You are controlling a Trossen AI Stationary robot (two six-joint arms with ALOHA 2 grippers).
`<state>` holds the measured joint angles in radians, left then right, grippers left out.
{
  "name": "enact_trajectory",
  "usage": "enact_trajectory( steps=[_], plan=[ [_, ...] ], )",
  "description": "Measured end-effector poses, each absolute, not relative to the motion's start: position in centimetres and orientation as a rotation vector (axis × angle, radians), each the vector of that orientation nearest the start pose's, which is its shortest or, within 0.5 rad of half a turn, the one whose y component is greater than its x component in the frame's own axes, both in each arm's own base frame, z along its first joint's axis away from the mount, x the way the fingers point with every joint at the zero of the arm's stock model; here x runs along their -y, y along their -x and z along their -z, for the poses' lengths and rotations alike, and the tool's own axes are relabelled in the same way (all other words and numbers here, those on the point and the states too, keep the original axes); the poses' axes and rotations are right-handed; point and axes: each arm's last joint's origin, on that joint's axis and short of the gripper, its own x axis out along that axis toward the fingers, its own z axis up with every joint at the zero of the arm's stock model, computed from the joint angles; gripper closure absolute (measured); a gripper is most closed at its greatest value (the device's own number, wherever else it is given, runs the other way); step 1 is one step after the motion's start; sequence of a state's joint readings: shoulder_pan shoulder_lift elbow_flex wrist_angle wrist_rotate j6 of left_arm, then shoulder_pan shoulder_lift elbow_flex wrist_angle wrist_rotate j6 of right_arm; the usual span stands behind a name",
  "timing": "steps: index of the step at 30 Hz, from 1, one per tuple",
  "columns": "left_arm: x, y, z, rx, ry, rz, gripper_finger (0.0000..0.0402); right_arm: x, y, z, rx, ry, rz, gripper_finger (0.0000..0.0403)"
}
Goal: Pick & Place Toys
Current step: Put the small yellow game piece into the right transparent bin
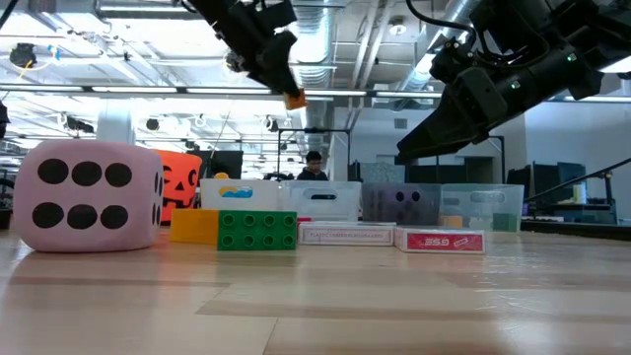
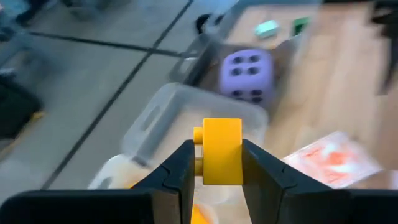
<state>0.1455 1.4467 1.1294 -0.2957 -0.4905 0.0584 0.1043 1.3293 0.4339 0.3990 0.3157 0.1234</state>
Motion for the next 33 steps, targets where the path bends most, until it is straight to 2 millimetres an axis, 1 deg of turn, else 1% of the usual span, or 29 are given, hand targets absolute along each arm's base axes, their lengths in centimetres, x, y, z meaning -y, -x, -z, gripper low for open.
enact_trajectory(
  steps=[2, 4, 6, 8, 13, 16, 18, 21, 24, 26, 29, 31, 33],
  plan=[
    [-5.6, -31.2, -29.2, -0.623, -0.125, -0.479, 0.0309, -1.6, -24.0, -16.1, -0.469, -0.018, 0.236, 0.0021],
    [-5.1, -31.4, -29.1, -0.621, -0.099, -0.321, 0.0309, -1.6, -24.0, -16.1, -0.468, -0.018, 0.236, 0.0021],
    [-4.4, -31.5, -29.2, -0.615, -0.120, -0.185, 0.0309, -1.6, -24.1, -16.1, -0.467, -0.018, 0.236, 0.0021],
    [-3.5, -31.7, -29.2, -0.610, -0.197, -0.102, 0.0309, -1.6, -24.1, -16.1, -0.467, -0.018, 0.236, 0.0021],
    [-0.5, -32.3, -29.8, -0.527, -0.481, 0.035, 0.0309, -1.6, -24.1, -16.1, -0.467, -0.017, 0.236, 0.0021],
    [1.0, -32.7, -30.1, -0.485, -0.641, 0.039, 0.0309, -1.6, -24.1, -16.1, -0.467, -0.015, 0.235, 0.0021],
    [1.9, -33.0, -29.7, -0.509, -0.751, 0.005, 0.0309, -1.6, -24.1, -16.1, -0.467, -0.015, 0.235, 0.0021],
    [2.8, -33.9, -28.2, -0.577, -0.904, -0.039, 0.0309, -1.7, -24.1, -16.2, -0.466, 0.006, 0.227, 0.0021],
    [3.3, -35.0, -26.1, -0.645, -1.020, -0.021, 0.0309, -2.0, -24.1, -16.3, -0.447, 0.025, 0.210, 0.0021],
    [3.5, -35.7, -24.9, -0.665, -1.052, -0.002, 0.0309, -2.3, -24.2, -16.6, -0.423, 0.048, 0.191, 0.0021],
    [3.5, -36.5, -23.9, -0.662, -1.054, -0.005, 0.0309, -3.0, -24.3, -16.8, -0.398, 0.082, 0.165, 0.0021],
    [3.4, -36.8, -23.8, -0.644, -1.043, -0.021, 0.0309, -3.3, -24.2, -16.9, -0.387, 0.112, 0.169, 0.0021],
    [3.2, -36.9, -24.0, -0.623, -0.992, -0.054, 0.0309, -3.7, -24.2, -17.0, -0.380, 0.153, 0.195, 0.0021]
  ],
)
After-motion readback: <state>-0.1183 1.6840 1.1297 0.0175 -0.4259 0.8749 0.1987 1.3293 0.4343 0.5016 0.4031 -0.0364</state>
